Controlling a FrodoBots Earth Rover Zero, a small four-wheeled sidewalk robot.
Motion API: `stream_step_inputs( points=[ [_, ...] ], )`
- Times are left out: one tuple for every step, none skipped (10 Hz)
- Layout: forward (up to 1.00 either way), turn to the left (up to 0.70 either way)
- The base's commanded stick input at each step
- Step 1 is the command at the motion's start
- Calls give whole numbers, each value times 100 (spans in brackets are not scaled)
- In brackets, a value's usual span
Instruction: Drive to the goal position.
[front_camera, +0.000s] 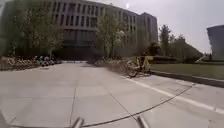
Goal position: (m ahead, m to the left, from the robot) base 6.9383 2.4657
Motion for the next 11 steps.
stream_step_inputs(
  points=[
    [70,35],
    [70,35],
    [70,35],
    [70,35],
    [70,20],
    [70,0],
    [70,0],
    [70,0],
    [70,0],
    [70,0],
    [70,0]
  ],
)
